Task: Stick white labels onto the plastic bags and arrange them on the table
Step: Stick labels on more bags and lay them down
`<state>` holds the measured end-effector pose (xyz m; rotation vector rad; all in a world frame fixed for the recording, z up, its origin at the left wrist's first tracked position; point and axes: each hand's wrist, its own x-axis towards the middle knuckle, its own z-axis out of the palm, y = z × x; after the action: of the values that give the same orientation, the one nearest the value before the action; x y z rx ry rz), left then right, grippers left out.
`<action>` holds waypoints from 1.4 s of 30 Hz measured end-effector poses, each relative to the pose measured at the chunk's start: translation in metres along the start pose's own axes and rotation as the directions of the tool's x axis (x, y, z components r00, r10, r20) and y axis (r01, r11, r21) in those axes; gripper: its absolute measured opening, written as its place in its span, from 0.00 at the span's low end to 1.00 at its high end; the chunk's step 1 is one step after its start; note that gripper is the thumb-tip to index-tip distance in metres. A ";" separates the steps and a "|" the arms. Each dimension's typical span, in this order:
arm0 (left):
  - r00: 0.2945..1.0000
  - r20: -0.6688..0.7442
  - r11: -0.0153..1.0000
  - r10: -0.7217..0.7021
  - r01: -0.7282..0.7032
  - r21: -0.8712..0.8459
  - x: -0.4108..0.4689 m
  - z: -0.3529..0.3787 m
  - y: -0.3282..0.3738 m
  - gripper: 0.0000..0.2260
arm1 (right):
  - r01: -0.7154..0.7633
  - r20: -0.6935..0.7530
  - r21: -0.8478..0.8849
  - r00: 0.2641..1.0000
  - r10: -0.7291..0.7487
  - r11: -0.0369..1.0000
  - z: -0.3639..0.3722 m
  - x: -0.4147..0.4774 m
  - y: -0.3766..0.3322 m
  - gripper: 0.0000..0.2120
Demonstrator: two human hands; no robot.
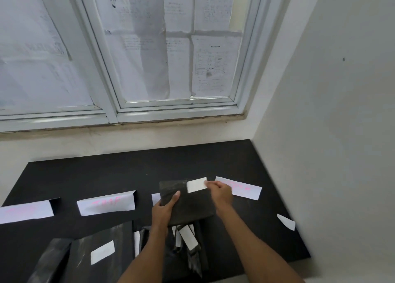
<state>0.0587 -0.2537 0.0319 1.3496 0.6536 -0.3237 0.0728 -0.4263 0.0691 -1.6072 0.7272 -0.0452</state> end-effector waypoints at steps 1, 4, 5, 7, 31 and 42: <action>1.000 0.008 1.000 -0.002 0.002 -0.005 -0.004 -0.005 0.003 0.15 | 0.003 0.041 -0.057 0.999 0.000 0.998 0.010 -0.013 -0.002 0.03; 1.000 0.022 1.000 0.000 0.001 -0.027 -0.014 -0.024 0.012 0.16 | -0.008 0.002 -0.163 1.000 0.008 0.987 0.040 -0.044 0.001 0.04; 1.000 0.028 0.999 -0.007 0.008 -0.039 -0.015 -0.030 0.013 0.17 | -0.018 -0.029 -0.193 0.999 0.013 0.981 0.049 -0.053 0.002 0.05; 0.999 0.030 0.998 0.013 -0.011 -0.057 -0.022 -0.049 0.020 0.15 | -0.007 -0.048 -0.262 0.999 -0.005 0.965 0.068 -0.074 0.005 0.05; 0.799 -0.528 0.908 0.288 -0.054 0.415 -0.052 -0.328 0.030 0.28 | 0.314 0.160 -0.476 0.949 -0.270 0.821 0.269 -0.245 0.033 0.50; 0.571 -0.814 0.938 0.106 0.214 0.273 -0.045 -0.456 -0.016 0.32 | 0.304 0.342 -0.571 0.933 -0.116 0.763 0.374 -0.295 0.093 0.21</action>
<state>-0.0986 0.1768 0.0102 1.8240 1.4900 0.2077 -0.0397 0.0430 0.0242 -2.2672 0.3284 0.2897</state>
